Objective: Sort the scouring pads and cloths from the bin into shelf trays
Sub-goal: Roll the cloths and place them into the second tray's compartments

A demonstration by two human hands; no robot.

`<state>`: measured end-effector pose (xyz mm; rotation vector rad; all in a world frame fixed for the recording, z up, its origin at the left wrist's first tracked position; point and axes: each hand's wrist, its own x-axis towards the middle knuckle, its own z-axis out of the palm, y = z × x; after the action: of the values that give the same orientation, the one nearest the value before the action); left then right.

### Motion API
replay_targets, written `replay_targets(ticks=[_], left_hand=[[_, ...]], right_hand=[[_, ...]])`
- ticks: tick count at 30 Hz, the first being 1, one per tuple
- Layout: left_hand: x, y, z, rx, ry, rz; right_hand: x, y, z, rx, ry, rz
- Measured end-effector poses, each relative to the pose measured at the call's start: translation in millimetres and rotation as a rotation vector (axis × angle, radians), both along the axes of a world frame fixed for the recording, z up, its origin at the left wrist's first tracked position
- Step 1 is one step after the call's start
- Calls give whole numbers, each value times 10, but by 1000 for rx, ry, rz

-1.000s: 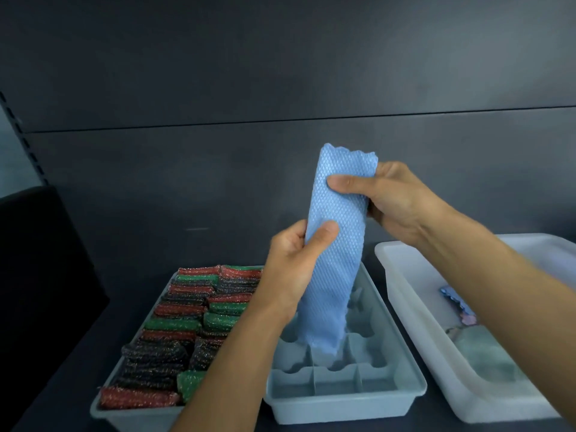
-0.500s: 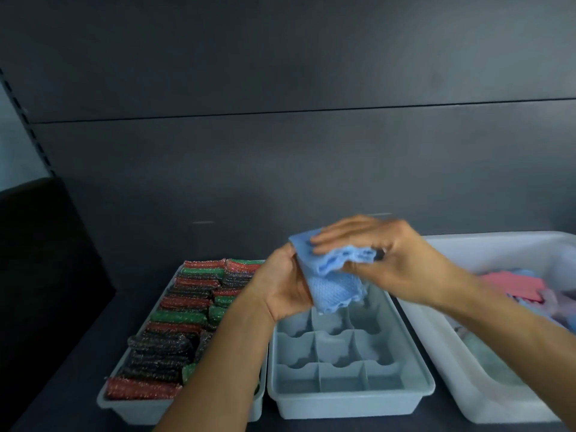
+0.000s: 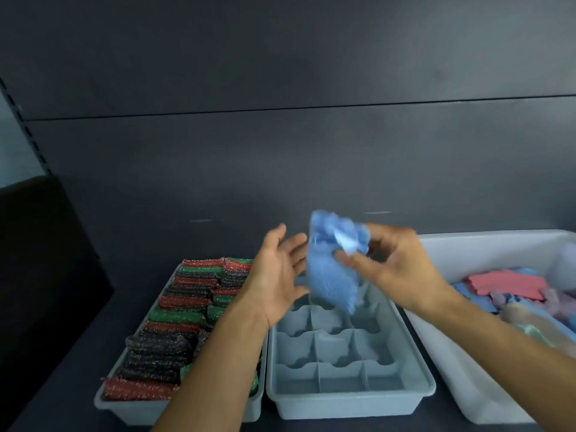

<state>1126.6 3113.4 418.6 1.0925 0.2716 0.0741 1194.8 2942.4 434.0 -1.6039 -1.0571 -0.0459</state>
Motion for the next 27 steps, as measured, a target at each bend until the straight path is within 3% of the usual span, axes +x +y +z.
replay_targets(ticks=[3, 6, 9, 13, 19, 24, 27], left_hand=[[-83, -74, 17, 230, -50, -115], [-141, -217, 69, 428, -112, -63], [-131, -300, 74, 410, -219, 161], [-146, -284, 43, 459, -347, 325], [-232, -130, 32, 421, -364, 101], [-291, -101, 68, 212, -241, 4], [-286, -113, 53, 377, -120, -123]], right_hand=[[49, 39, 142, 6, 446, 54], [34, 78, 163, -6, 589, 85], [-18, 98, 114, 24, 632, 122], [-48, 77, 19, 4, 597, 163], [-65, 48, 13, 162, 622, 192], [-63, 47, -24, 88, 252, 33], [-37, 43, -53, 27, 127, -3]])
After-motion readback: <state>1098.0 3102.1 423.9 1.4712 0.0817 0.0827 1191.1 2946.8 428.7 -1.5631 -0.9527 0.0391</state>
